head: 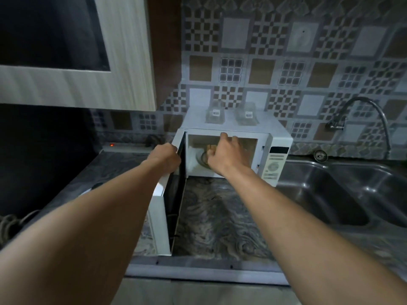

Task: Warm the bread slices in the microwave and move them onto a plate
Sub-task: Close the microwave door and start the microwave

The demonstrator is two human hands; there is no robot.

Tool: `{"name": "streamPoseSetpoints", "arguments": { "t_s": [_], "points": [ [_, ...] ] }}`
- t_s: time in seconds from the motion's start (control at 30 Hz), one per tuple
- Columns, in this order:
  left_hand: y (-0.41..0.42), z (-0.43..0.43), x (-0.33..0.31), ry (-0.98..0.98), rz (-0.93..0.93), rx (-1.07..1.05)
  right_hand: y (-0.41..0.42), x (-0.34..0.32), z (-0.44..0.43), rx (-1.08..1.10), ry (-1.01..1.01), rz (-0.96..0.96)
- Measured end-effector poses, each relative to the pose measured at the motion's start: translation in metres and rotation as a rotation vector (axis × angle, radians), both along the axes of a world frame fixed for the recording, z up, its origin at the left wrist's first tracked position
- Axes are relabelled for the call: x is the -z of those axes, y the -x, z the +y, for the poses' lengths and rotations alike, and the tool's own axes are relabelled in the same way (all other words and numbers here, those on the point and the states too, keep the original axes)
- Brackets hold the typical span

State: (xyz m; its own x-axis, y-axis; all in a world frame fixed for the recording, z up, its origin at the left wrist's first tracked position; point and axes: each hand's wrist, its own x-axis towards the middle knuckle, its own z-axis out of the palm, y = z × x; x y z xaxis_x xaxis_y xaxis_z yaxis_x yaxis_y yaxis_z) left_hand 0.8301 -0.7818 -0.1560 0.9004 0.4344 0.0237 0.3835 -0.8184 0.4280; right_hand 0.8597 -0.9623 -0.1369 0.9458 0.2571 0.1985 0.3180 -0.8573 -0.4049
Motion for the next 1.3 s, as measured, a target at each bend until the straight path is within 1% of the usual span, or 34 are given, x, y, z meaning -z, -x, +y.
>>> {"name": "streamPoseSetpoints", "arguments": {
  "t_s": [0.13, 0.27, 0.33, 0.43, 0.5, 0.57, 0.67, 0.8, 0.97, 1.07, 1.3],
  "points": [
    [0.012, -0.008, -0.005, 0.087, -0.037, -0.024, 0.032, 0.013, 0.011, -0.046, 0.001, -0.003],
    [0.006, -0.011, 0.000, 0.111, -0.065, -0.007, 0.054, 0.027, 0.022, -0.120, -0.019, 0.041],
    [0.003, -0.017, 0.000, 0.070, -0.067, 0.054, 0.061, 0.033, 0.023, -0.139, -0.044, 0.073],
    [-0.005, -0.027, 0.003, -0.053, -0.064, 0.170, 0.063, 0.042, 0.018, -0.161, -0.081, 0.113],
    [-0.011, -0.032, 0.007, -0.145, -0.072, 0.232, 0.060, 0.048, 0.009, -0.155, -0.094, 0.106],
    [-0.016, -0.035, 0.012, -0.198, -0.094, 0.290, 0.053, 0.050, -0.001, -0.143, -0.085, 0.070],
    [-0.023, -0.040, 0.018, -0.243, -0.108, 0.340, 0.041, 0.047, -0.020, -0.112, -0.021, 0.032],
    [-0.039, -0.054, 0.030, -0.301, -0.138, 0.400, 0.016, 0.046, -0.041, -0.059, 0.166, -0.006],
    [-0.069, -0.080, 0.048, -0.342, -0.152, 0.376, -0.037, 0.053, -0.068, -0.073, 0.330, -0.183],
    [-0.092, -0.091, 0.054, -0.359, -0.173, 0.355, -0.069, 0.059, -0.080, -0.103, 0.358, -0.248],
    [-0.138, -0.106, 0.063, -0.390, -0.183, 0.311, -0.145, 0.072, -0.102, -0.154, 0.378, -0.302]
  ]
}}
